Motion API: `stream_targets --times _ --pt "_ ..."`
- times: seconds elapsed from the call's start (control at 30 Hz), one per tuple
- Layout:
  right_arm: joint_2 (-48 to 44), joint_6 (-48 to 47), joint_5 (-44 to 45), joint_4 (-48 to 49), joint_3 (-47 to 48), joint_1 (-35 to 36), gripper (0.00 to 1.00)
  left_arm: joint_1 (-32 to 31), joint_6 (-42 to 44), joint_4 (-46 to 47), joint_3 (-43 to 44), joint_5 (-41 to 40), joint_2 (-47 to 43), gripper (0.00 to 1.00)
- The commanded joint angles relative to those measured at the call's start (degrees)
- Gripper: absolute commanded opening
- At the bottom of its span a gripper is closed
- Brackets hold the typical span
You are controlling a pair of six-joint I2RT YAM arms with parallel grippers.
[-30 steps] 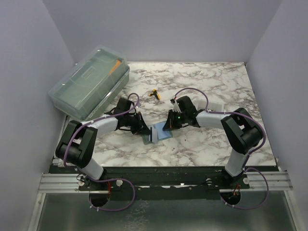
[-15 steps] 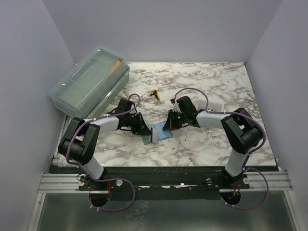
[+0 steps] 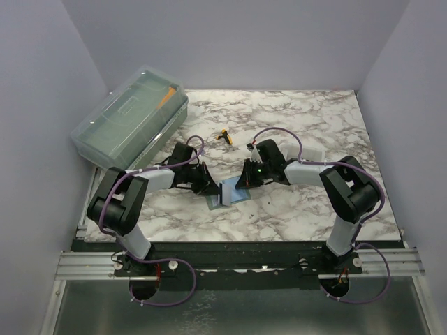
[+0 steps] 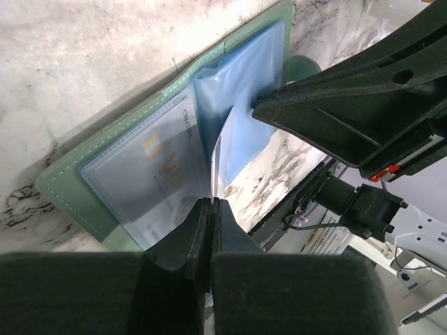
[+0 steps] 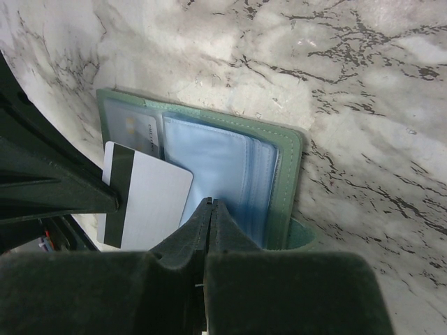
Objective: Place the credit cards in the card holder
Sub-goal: Insert the credit card into the card holder.
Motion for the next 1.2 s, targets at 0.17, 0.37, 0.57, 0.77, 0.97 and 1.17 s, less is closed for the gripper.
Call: stream_targets --times 0.17,0.37,0.57,0.77,0.97,1.17 --pt "2.8 -0.9 1.2 -1.6 -1.6 0.1 0.0 0.5 -1.2 -0.3 -2.4 -1.9 -2.5 0.0" --pt "3.1 -1.1 1.1 -1.8 -1.4 0.2 0.0 1.4 -0.1 -0.5 -5.5 0.4 -5.8 0.0" --pt "3.2 -1.2 0.9 -1.8 -1.2 0.1 0.0 2.0 0.2 1.0 -5.6 2.6 -4.9 0.0" --pt "3.1 -1.2 0.9 -2.0 -1.3 0.2 0.0 2.1 -0.6 2.8 -6.1 3.1 -3.3 0.0" --pt "3.4 -1.0 0.5 -1.8 -1.3 0.1 0.0 2.0 -1.9 3.3 -5.4 2.3 -1.4 0.0" --pt "3.4 -1.0 0.4 -1.8 -1.1 0.2 0.0 2.1 -2.9 3.5 -5.1 1.8 -0.1 0.0"
